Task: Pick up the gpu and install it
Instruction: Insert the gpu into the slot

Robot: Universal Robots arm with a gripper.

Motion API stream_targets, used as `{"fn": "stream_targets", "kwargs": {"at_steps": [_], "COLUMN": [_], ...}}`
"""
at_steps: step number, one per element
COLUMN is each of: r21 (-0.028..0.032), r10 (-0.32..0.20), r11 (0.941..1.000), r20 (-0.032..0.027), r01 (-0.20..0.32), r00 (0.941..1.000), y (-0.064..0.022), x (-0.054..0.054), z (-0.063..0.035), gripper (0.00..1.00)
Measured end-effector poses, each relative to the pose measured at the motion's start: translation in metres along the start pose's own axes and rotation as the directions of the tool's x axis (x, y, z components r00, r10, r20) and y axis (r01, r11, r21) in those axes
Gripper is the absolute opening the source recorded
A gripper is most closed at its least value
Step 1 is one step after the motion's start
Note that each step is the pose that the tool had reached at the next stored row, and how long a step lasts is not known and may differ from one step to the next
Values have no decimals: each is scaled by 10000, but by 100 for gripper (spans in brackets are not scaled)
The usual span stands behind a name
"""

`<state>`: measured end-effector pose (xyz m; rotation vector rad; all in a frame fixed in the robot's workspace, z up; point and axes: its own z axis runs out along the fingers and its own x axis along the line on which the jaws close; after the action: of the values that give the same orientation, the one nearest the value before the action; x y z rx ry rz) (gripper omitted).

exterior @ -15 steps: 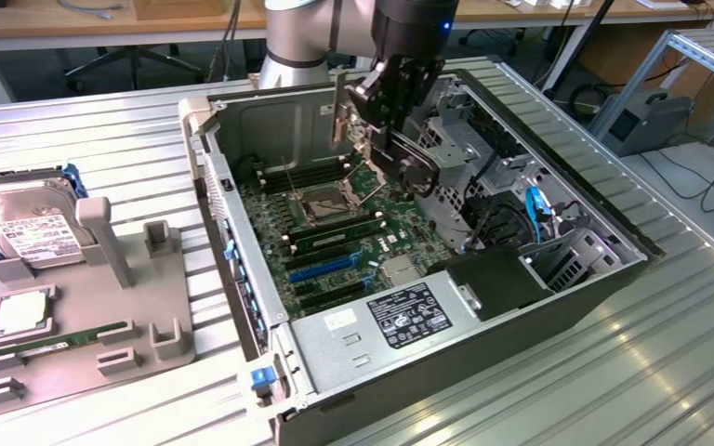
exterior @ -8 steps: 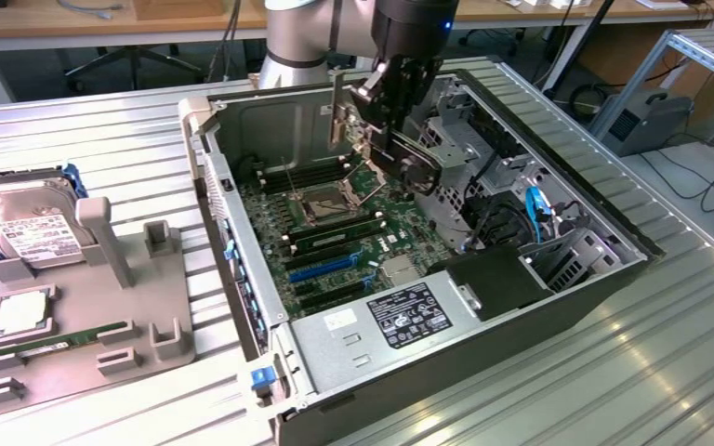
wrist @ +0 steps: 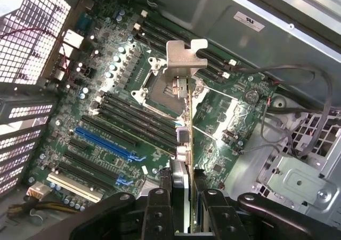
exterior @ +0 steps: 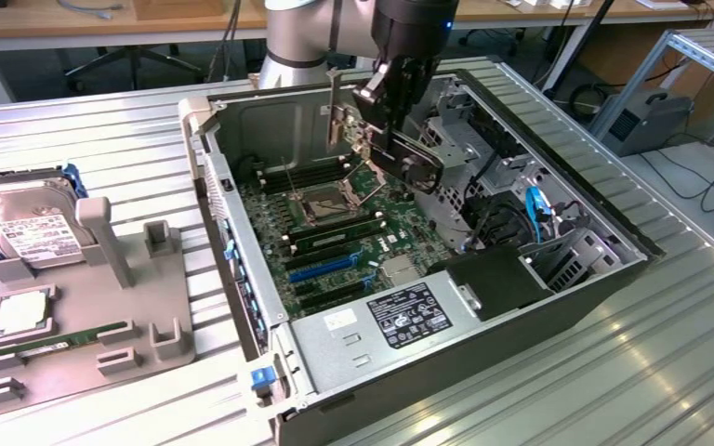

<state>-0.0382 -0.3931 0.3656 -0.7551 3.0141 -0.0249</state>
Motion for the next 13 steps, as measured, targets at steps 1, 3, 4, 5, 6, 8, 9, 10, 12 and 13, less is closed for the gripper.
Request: {"fn": "stream_targets", "kwargs": {"at_steps": [1,3,4,5,6,8,9,10,12,13], "r21": [-2,-4,-7,-8,-10,-13,-15,-17,-20,-23], "r10": [-77,-225,-320,-402,-490,-644,-726,-803,-944,-1019], "r11": [10000,9997,9995,9992,9988,9979,9974,9968,9955,9948], "r20": [2,4,6,8,10,13,15,17,20,22], "r01": [77,225,320,402,490,644,726,803,944,1019], "r00": [10000,9997,9995,9992,9988,9979,9974,9968,9955,9948], "y": [0,0,0,0,0,0,0,0,0,0], "x": [0,0,0,0,0,0,0,0,0,0], "z": [0,0,0,0,0,1,1,1,1,1], "gripper": [27,27,27,27,27,27,27,27,27,27]}}
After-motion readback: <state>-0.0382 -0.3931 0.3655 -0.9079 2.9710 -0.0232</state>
